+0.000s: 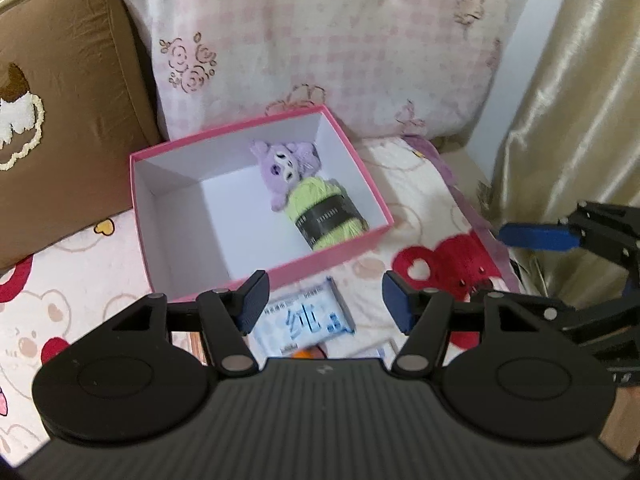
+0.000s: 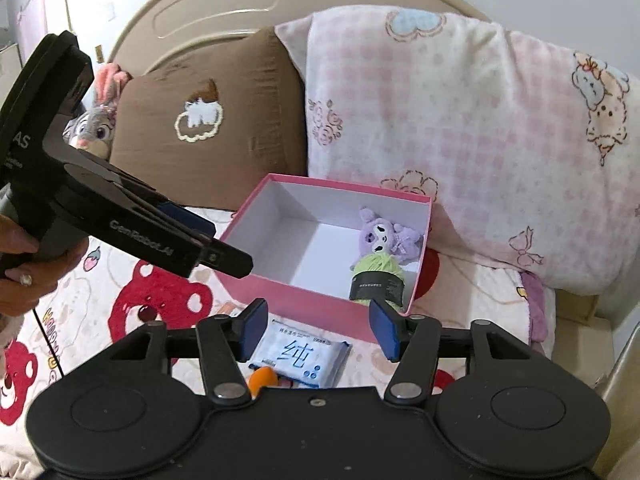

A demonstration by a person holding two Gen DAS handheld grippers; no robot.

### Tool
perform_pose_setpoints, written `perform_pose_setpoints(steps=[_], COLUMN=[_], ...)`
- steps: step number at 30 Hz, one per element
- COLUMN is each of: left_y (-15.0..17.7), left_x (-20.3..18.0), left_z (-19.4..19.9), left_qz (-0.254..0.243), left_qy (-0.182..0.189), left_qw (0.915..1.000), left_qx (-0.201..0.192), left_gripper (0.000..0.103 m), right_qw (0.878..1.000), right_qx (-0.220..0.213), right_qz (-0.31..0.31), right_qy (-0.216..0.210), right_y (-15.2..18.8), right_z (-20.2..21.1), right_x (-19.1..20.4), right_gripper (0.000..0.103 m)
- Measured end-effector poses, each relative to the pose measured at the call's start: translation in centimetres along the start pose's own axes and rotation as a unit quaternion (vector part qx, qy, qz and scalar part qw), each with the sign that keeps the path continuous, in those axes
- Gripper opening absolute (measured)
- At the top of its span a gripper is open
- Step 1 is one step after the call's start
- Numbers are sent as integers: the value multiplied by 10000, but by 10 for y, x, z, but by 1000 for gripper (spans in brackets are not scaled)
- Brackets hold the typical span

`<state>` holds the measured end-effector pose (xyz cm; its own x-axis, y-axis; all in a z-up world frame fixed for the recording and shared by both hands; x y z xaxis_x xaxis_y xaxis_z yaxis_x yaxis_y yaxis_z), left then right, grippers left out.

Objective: Organize objects
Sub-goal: 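Open the left gripper to release the yarn beside the plush toy, then move the left tool down and close it on the white soap box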

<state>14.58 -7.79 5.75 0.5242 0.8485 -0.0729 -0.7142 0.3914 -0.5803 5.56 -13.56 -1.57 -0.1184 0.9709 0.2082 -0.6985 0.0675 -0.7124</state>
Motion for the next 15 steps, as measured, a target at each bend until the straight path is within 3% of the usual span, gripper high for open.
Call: perform_pose_setpoints(steps=[6,10,15], left_y=[24,44,70], left_x=[-13,-19,-25], left_z=[12,16,13], left_qz=[-167,-282,-310], left_qy=[287,272,302], left_qw=[9993,9990,9985], left_qx=[163,230,338], left_gripper=[63,67,77], right_qw=[9997,9993,9981], right_qx=[109,235,380], right_qz=[48,234,416], right_qy=[-191,-198,-230], right_y=[18,33,55], right_z=[18,22,20], right_x=[17,27,34], right_gripper=[63,74,77])
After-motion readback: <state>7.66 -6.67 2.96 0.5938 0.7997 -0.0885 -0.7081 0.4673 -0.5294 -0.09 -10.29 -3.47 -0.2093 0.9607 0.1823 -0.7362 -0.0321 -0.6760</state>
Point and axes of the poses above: each gripper's, at about its wrist camera, not at the fingertips, and z roughly against the way its jaws point, x to its left, y to its underside, the point moved 7 cm from there along -z, roughly the way its jaws point, and after that the axes turned 9 degrees about -z, right-handed, at the moved point
